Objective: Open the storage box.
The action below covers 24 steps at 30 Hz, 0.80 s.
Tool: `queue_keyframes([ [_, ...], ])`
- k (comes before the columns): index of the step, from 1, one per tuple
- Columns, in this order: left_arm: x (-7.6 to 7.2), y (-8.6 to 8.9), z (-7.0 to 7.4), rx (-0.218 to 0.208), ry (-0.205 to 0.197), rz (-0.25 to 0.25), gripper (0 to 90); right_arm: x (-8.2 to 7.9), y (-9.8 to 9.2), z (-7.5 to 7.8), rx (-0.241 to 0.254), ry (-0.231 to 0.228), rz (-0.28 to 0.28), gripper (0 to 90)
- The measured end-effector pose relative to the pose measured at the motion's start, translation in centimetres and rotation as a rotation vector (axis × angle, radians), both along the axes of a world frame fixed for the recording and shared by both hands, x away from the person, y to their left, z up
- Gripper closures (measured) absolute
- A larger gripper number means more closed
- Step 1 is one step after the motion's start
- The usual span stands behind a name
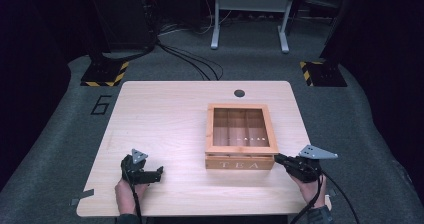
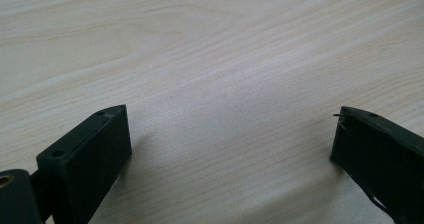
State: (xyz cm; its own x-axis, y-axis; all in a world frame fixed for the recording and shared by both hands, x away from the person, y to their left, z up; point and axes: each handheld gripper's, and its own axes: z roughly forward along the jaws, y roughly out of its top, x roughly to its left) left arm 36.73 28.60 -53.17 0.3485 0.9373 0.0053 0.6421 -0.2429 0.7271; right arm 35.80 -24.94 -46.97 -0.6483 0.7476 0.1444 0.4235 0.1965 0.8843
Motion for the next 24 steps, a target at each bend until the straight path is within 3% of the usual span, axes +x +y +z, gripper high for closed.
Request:
queue_keyframes([
  [24, 0.0, 0.0, 0.0, 0.0, 0.0, 0.0, 2.4, 0.8, 0.3, 1.3, 0.047, -0.121, -0.002, 85.2],
])
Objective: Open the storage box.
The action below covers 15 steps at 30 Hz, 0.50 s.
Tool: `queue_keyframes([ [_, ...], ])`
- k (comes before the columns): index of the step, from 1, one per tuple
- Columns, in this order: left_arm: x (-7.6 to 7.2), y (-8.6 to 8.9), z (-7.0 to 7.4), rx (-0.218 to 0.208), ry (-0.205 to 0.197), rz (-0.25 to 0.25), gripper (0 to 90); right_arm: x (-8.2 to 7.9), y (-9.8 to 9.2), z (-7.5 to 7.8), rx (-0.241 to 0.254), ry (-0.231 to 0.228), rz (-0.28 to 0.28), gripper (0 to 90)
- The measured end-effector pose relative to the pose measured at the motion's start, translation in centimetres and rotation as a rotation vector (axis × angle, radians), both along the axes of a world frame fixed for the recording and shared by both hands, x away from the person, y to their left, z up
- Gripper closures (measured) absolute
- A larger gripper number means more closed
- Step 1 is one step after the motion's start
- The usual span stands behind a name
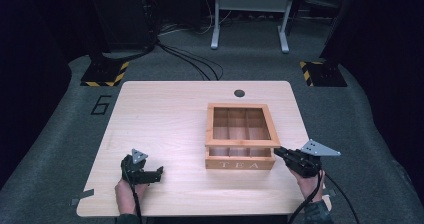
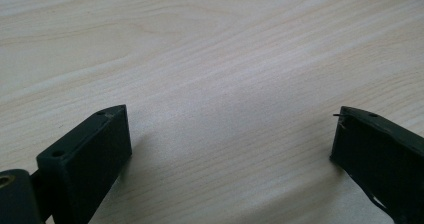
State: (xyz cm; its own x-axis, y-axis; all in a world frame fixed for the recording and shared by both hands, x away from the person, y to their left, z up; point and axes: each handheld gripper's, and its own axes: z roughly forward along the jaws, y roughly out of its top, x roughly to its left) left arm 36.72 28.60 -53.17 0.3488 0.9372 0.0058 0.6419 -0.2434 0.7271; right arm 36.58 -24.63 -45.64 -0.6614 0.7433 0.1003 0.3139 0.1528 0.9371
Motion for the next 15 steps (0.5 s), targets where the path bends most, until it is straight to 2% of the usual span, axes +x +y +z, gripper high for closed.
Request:
queue_keyframes([
  [7, 0.0, 0.0, 0.0, 0.0, 0.0, 0.0, 2.4, 0.3, 0.0, 1.1, 0.028, -0.017, -0.008, 85.0],
  [15, 0.0, 0.0, 0.0, 0.0, 0.0, -0.001, 2.4, 0.9, 0.2, 2.2, 0.031, -0.025, -0.006, 84.5],
])
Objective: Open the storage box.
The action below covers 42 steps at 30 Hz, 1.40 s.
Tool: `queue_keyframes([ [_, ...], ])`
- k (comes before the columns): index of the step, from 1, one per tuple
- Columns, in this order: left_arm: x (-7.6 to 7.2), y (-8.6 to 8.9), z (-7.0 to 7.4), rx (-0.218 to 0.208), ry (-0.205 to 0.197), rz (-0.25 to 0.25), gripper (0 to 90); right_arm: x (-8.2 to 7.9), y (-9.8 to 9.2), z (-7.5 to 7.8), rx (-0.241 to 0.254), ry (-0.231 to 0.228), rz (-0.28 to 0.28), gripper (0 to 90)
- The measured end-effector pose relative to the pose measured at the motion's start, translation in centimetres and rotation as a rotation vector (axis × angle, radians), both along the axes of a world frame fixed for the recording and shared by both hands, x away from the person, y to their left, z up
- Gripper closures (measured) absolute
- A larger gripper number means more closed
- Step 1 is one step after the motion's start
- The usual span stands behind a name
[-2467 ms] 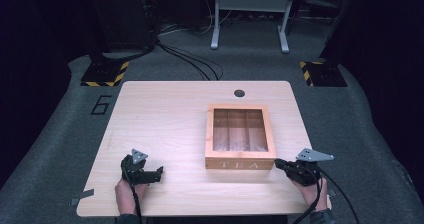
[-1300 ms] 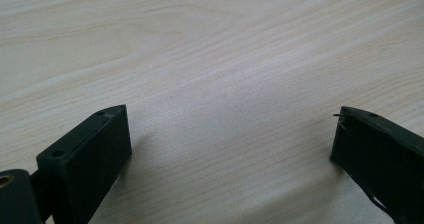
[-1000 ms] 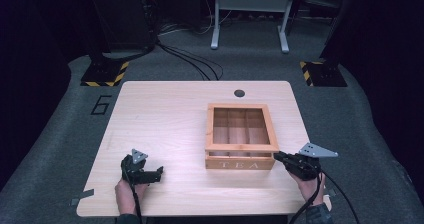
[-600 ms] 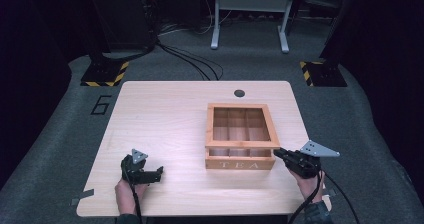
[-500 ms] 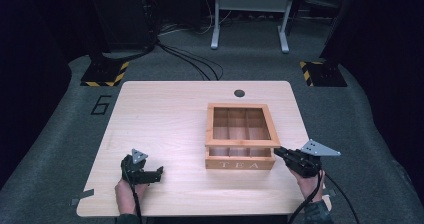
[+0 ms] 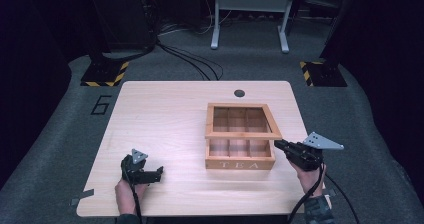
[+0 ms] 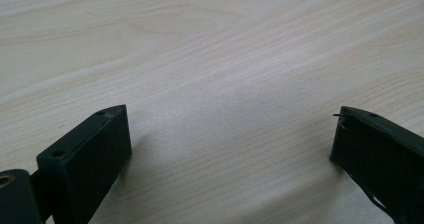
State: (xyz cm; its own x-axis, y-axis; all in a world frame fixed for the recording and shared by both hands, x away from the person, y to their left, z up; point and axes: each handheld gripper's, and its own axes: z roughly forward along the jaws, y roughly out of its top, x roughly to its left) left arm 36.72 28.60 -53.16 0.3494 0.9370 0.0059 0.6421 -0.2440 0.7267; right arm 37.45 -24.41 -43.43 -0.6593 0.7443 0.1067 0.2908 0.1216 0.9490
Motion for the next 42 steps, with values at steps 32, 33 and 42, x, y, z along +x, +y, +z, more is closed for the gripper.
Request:
queue_keyframes([
  [32, 0.0, 0.0, 0.0, 0.0, -0.001, 0.001, 2.4, 3.1, 0.2, 5.3, -0.02, -0.032, 0.012, 84.2],
  [33, 0.0, 0.0, 0.0, -0.001, -0.001, 0.001, 2.4, 3.2, 0.2, 5.4, -0.017, -0.029, 0.008, 84.2],
  [42, 0.0, 0.0, 0.0, -0.001, -0.001, 0.0, 2.4, 4.0, 0.3, 6.4, -0.016, -0.035, 0.005, 84.2],
])
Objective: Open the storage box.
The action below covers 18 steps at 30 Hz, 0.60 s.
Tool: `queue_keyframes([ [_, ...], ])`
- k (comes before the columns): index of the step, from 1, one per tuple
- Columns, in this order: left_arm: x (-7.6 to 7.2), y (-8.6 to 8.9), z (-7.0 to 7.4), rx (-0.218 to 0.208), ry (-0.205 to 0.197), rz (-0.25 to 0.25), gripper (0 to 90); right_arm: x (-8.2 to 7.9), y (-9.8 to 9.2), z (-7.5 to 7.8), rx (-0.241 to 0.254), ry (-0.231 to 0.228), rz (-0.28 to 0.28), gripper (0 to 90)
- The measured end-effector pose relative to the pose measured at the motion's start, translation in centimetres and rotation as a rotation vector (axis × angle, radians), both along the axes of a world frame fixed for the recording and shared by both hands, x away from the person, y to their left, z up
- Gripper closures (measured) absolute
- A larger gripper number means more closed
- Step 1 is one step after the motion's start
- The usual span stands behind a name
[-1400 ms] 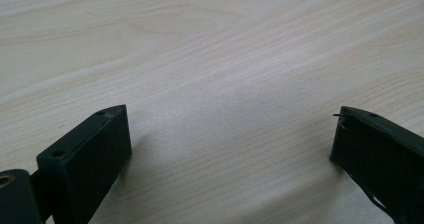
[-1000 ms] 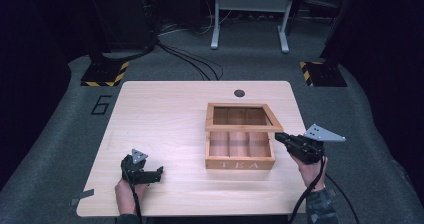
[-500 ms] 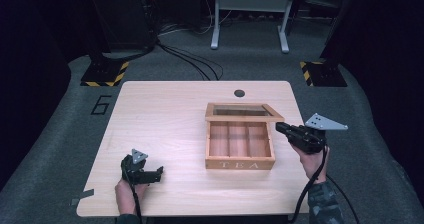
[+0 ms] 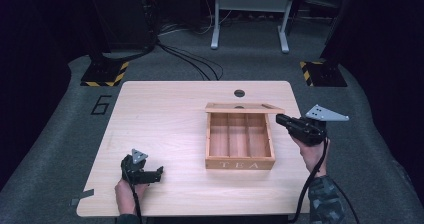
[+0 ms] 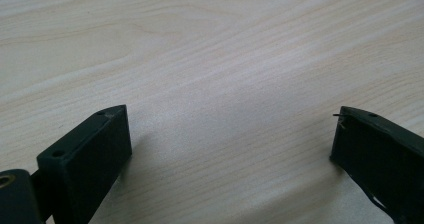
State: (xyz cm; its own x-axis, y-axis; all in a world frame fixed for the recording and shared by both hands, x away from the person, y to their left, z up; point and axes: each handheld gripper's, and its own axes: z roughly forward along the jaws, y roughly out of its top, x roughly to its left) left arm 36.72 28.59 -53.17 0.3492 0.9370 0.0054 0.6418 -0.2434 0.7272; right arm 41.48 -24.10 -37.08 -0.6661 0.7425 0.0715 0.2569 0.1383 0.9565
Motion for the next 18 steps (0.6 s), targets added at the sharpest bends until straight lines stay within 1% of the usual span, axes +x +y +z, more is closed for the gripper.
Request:
queue_keyframes([
  [10, 0.0, 0.0, 0.0, 0.002, 0.002, -0.007, 2.4, 0.8, 0.1, 0.9, -0.003, 0.0, -0.008, 84.2],
  [18, 0.0, 0.0, 0.0, 0.002, -0.004, -0.002, 2.4, 1.9, 0.2, 1.9, -0.009, -0.006, -0.012, 84.2],
])
